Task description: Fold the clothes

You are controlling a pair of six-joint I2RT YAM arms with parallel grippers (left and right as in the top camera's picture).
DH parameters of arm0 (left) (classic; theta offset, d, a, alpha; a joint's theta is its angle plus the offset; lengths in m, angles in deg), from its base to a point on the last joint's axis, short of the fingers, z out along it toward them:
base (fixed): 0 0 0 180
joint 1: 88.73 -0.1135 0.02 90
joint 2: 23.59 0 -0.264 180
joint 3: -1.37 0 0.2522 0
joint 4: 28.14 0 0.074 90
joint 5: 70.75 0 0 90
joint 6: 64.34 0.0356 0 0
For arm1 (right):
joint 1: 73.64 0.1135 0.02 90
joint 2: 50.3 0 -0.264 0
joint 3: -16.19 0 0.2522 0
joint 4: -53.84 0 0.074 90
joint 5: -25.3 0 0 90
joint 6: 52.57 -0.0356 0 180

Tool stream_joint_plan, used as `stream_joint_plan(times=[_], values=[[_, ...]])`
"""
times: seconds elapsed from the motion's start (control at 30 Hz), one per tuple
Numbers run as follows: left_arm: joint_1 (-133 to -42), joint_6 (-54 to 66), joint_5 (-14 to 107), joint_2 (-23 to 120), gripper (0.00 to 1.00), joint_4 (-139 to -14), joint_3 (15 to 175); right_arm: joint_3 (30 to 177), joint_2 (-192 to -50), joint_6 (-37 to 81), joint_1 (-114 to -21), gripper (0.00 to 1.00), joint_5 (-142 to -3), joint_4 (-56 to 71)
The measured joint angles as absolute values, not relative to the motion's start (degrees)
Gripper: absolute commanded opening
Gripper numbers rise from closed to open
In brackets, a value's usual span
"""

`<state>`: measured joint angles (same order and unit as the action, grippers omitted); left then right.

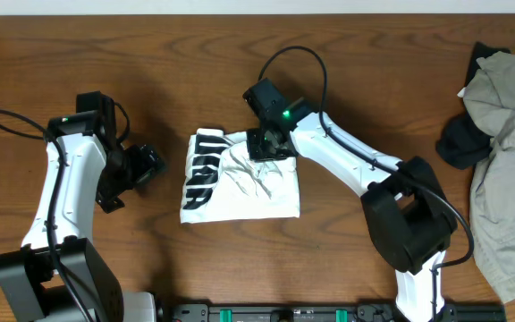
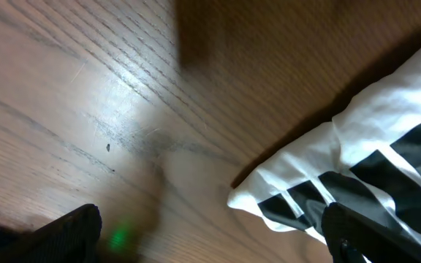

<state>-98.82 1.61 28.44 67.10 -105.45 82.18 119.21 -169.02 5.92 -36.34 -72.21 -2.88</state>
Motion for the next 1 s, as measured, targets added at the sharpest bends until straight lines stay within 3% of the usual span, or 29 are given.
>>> stream_joint_plan(times=[0.07, 0.57, 0.63, 0.67, 0.7, 0.73, 0.83, 1.0], values=[[-98.80, 2.00, 28.57, 67.10, 0.98, -106.09, 82.18, 119.49, -169.02, 5.79, -36.52, 0.01, -72.06, -2.97], [-91.26, 5.00, 30.08, 67.10, 0.98, -106.09, 82.18, 124.91, -169.02, 5.57, -40.78, 0.01, -66.18, -5.81], [-90.45, 5.02, 30.08, 67.10, 0.98, -105.93, 82.18, 125.81, -169.02, 5.53, -41.11, 0.15, -64.71, -6.31], [-89.99, 5.02, 30.10, 67.10, 0.98, -105.85, 82.18, 126.35, -169.02, 5.18, -41.22, 0.32, -63.73, -6.59], [-89.57, 5.15, 30.10, 67.10, 0.98, -105.76, 82.18, 126.90, -169.02, 5.35, -41.28, 0.59, -62.50, -6.88], [-89.31, 5.22, 30.12, 67.10, 0.98, -105.72, 82.18, 127.23, -169.02, 5.38, -41.30, 0.79, -61.54, -7.05], [-88.63, 5.85, 30.32, 67.10, 0.98, -105.65, 82.18, 127.93, -169.02, 6.25, -41.26, 0.95, -57.89, -8.93], [-88.46, 6.40, 30.49, 67.10, 0.98, -105.65, 82.18, 128.93, -169.02, 6.88, -41.30, 0.97, -50.05, -16.01]])
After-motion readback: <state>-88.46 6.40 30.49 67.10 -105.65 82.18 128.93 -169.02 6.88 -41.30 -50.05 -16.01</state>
